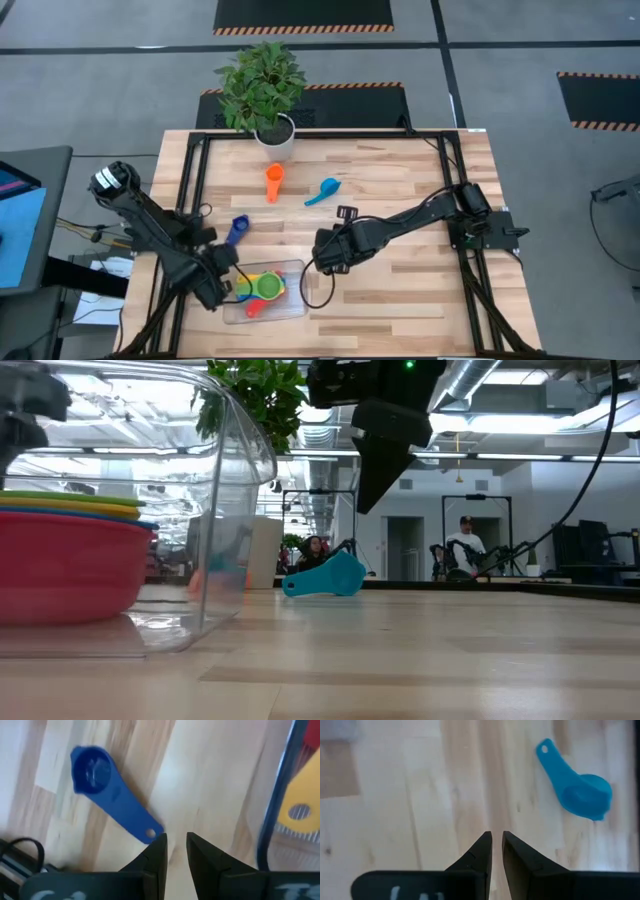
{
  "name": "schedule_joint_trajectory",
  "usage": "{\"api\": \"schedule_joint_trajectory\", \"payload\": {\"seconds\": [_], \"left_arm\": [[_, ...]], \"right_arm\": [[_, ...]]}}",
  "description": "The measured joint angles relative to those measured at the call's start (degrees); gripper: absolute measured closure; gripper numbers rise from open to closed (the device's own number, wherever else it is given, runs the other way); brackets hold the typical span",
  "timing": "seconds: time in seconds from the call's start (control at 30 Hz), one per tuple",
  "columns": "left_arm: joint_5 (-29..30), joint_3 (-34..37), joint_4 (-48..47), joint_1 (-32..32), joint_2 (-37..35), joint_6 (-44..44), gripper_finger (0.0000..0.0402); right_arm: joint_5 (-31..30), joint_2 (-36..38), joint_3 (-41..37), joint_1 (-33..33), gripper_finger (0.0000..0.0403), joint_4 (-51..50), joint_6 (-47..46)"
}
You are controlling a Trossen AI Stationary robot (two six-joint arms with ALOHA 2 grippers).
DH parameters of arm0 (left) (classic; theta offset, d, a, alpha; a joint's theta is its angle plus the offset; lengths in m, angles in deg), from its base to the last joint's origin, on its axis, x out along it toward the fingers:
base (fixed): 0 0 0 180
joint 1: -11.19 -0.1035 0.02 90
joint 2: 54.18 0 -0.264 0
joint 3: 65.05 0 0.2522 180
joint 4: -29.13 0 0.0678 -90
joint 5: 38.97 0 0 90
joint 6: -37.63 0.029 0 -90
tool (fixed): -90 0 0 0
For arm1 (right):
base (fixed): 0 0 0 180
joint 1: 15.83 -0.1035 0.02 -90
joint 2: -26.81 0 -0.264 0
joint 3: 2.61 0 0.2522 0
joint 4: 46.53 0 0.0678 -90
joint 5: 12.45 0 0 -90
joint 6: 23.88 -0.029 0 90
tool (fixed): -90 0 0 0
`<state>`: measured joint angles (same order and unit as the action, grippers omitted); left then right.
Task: Nest measuring cups in basket
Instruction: Adjust the transparent bin on the table
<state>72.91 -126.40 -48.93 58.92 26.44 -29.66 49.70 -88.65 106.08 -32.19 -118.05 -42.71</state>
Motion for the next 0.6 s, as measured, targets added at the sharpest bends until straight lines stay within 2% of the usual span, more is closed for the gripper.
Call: {"api": "schedule_joint_trajectory", "payload": {"seconds": [0.3,0.43,0.6], "left_arm": [[3.42,0.00,3.74,-4.18,-0.04,6.86,0.0340],[7.38,0.00,2.67,-5.75,-0.04,7.80,0.0340],[7.91,0.00,3.06,-8.56,-0.04,8.79,0.0340]], "right_arm": [[0.92,0.00,0.00,0.43,0.0337,4.81,7.20],[0.87,-0.02,0.00,1.43,0.0337,5.96,7.34],[0.82,-0.02,0.00,2.51,0.0337,6.45,7.32]]}}
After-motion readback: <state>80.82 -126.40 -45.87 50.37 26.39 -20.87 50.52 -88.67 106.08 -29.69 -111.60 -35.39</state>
